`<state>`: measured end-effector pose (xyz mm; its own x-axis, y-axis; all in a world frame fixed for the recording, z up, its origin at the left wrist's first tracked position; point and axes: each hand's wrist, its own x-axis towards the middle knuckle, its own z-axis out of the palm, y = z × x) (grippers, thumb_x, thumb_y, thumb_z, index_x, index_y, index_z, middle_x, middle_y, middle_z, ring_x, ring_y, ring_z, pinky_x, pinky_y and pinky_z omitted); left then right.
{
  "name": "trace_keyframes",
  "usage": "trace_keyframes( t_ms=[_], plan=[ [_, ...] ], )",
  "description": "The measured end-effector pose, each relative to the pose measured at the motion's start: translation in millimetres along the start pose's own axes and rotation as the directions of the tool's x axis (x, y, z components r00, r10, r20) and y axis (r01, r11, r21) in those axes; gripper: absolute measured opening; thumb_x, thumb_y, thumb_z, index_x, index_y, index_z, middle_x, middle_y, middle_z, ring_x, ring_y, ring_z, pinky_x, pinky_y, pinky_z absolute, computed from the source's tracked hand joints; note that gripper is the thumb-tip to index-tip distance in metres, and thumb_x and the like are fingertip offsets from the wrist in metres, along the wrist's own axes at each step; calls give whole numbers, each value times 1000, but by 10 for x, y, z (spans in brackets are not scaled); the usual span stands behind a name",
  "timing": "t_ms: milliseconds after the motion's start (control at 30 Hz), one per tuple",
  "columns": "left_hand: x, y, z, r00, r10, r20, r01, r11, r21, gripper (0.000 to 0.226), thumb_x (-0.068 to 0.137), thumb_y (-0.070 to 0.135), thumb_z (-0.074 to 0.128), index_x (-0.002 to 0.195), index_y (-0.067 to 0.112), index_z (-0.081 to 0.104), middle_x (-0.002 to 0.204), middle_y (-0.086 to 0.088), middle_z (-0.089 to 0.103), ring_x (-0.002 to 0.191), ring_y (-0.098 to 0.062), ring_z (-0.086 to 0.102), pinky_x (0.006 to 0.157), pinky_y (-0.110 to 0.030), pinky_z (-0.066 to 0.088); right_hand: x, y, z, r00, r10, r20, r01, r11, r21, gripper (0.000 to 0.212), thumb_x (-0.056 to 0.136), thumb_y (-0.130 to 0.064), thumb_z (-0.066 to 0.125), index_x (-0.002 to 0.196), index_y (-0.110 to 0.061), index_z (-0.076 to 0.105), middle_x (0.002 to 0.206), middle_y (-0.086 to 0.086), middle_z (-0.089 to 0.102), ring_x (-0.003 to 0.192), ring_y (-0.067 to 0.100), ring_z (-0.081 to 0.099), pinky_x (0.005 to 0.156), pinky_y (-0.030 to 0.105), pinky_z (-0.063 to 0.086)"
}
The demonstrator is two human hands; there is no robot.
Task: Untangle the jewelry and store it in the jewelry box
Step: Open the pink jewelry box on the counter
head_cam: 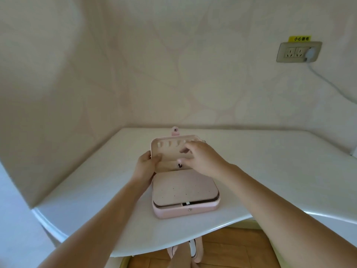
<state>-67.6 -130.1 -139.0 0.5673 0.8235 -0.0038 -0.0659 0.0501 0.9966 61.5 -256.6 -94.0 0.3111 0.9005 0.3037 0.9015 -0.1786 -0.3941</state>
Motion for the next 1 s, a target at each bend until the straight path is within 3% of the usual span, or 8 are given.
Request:
trace_keyframes(
  t_ms=[100, 200, 300, 467, 567, 667, 867, 1000],
  plan=[
    [-28, -10, 18, 997, 64, -51, -63, 998, 20, 22, 98, 12, 43, 101, 4, 63, 95, -19, 68, 82, -30, 66, 72, -39, 53, 177, -181, 86, 986, 152, 75, -138, 978, -159, 49, 90, -57, 49, 66, -14, 51, 69, -1, 52, 74, 15, 48, 67, 29, 38],
    [-68, -49, 81, 990, 121, -70, -118, 992, 49, 24, 99, 16, 41, 99, 5, 62, 95, -19, 69, 85, -32, 66, 79, -44, 52, 345, -361, 148, 935, 332, 124, -244, 856, -455, 57, 95, -60, 28, 117, -17, 58, 113, 4, 63, 115, 25, 50, 101, 40, 29],
    [-84, -59, 107, 986, 141, -89, -139, 990, 32, 23, 99, 16, 41, 96, 3, 60, 90, -19, 67, 82, -31, 64, 78, -44, 50, 438, -516, 97, 885, 420, 200, -257, 799, -544, 64, 95, -54, 35, 147, -20, 24, 129, 3, 57, 126, 25, 46, 107, 40, 26],
    [-97, -44, 71, 992, 93, -80, -98, 994, -57, 23, 98, 16, 41, 98, 4, 60, 86, -19, 68, 78, -30, 66, 77, -43, 51, 454, -616, 37, 845, 438, 307, -337, 881, -332, 50, 90, -42, 54, 132, -18, 41, 93, 2, 52, 119, 26, 49, 88, 33, 34],
    [-115, -27, 69, 994, 73, -80, -81, 991, -105, 21, 98, 15, 42, 92, 6, 60, 87, -18, 66, 77, -29, 64, 76, -41, 49, 444, -594, 88, 883, 373, 283, -318, 921, -223, 21, 87, -31, 59, 88, -13, 49, 71, 1, 45, 90, 25, 51, 72, 28, 36],
    [-122, -14, 47, 995, 53, -90, -63, 991, -117, 21, 97, 17, 43, 95, 2, 59, 89, -20, 65, 80, -30, 64, 79, -44, 49, 402, -527, 152, 913, 325, 245, -298, 944, -141, 31, 89, -26, 57, 67, -12, 41, 65, 2, 44, 79, 23, 49, 54, 25, 30],
    [-102, -5, 40, 995, 30, -93, -40, 993, -112, 23, 97, 16, 42, 102, -1, 57, 94, -23, 65, 82, -33, 64, 79, -48, 49, 322, -297, 266, 961, 259, 97, -271, 952, 143, 20, 89, -25, 63, 92, -6, 69, 76, 4, 62, 78, 19, 57, 71, 28, 41],
    [-97, -13, 56, 996, 24, -87, -34, 992, -119, 23, 98, 14, 41, 105, 0, 57, 99, -25, 66, 87, -40, 66, 82, -52, 51, 287, -209, 335, 943, 332, -20, -281, 828, 485, 16, 88, -19, 65, 97, -7, 71, 76, -9, 56, 82, 13, 55, 83, 26, 44]
  ],
)
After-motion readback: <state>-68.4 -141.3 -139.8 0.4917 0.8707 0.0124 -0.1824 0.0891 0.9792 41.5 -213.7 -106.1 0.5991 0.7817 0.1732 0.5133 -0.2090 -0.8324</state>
